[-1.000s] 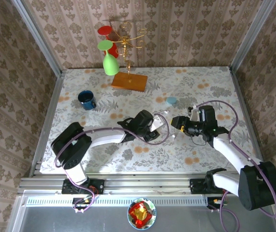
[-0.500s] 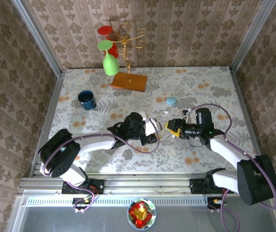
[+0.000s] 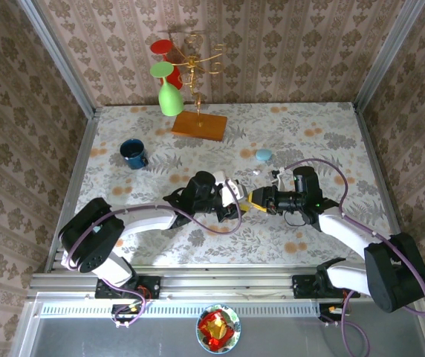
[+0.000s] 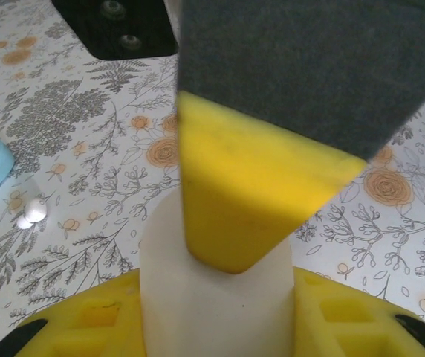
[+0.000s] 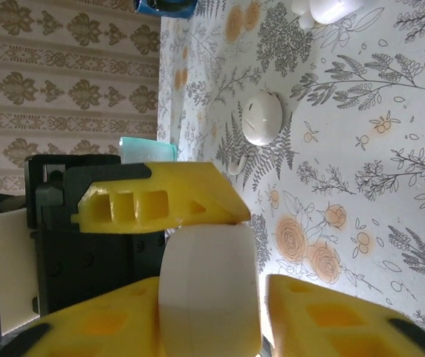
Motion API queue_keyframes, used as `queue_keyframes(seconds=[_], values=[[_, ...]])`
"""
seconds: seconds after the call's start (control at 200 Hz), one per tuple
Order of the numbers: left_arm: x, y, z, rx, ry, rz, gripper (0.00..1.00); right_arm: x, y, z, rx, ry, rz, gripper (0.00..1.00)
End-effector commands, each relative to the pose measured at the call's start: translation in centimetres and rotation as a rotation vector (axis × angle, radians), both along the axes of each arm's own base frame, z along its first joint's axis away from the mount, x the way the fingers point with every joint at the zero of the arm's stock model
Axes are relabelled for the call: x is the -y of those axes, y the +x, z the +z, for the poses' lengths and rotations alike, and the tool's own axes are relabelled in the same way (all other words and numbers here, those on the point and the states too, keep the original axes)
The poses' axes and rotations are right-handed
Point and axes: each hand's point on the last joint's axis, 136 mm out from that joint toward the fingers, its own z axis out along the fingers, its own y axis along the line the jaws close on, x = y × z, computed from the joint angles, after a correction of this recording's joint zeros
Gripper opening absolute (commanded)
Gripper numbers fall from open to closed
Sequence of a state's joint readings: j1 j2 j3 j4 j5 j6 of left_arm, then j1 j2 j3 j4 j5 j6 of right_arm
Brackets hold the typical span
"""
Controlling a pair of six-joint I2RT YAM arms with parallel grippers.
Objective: Insert the wireless bluetooth earbuds into the charging case
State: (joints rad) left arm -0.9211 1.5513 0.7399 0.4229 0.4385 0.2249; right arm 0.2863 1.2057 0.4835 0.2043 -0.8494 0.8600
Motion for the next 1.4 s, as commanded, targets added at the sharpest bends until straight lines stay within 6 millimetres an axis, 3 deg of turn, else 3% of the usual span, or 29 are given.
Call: queue_keyframes(seconds=[0.0, 0.17, 0.3, 0.465, 0.71, 0.84, 0.97, 1.14, 1.295, 1.395], values=[[0.2, -0.5, 0.8, 0.005, -0.039, -0.033, 0.30, 0.1, 0.6, 0.8, 0.022, -0.007, -0.007, 0.47], [0.1, -0.5, 0.5, 0.004, -0.032, -0.028, 0.30, 0.3, 0.5, 1.1, 0.036, -0.018, -0.009, 0.38], [0.1, -0.5, 0.2, 0.007, -0.023, -0.038, 0.30, 0.7, 0.5, 1.1, 0.037, -0.030, -0.020, 0.47], [0.1, -0.2, 0.0, 0.007, -0.014, -0.019, 0.30, 0.6, 0.3, 1.3, 0.035, -0.021, -0.014, 0.38], [0.8, 0.5, 0.7, 0.023, -0.032, -0.015, 0.31, 0.2, 0.6, 0.8, 0.008, -0.011, 0.008, 0.40], [0.8, 0.7, 0.8, 0.023, -0.034, -0.009, 0.31, 0.6, 1.1, 0.6, 0.005, -0.022, -0.025, 0.28], [0.6, 0.9, 0.7, 0.022, -0.034, 0.006, 0.34, 0.9, 1.3, 0.8, 0.011, -0.012, -0.032, 0.25], [0.3, 1.8, 1.3, 0.016, -0.079, 0.048, 0.58, 1.6, 2.1, 1.8, 0.025, 0.021, -0.077, 0.22], [-0.2, 2.5, 3.5, 0.046, -0.167, 0.100, 0.82, 2.9, 3.3, 3.3, 0.040, 0.090, -0.152, 0.21], [-0.9, 2.7, 4.9, 0.047, -0.261, 0.115, 0.91, 3.4, 4.0, 4.5, 0.047, 0.152, -0.190, 0.20]])
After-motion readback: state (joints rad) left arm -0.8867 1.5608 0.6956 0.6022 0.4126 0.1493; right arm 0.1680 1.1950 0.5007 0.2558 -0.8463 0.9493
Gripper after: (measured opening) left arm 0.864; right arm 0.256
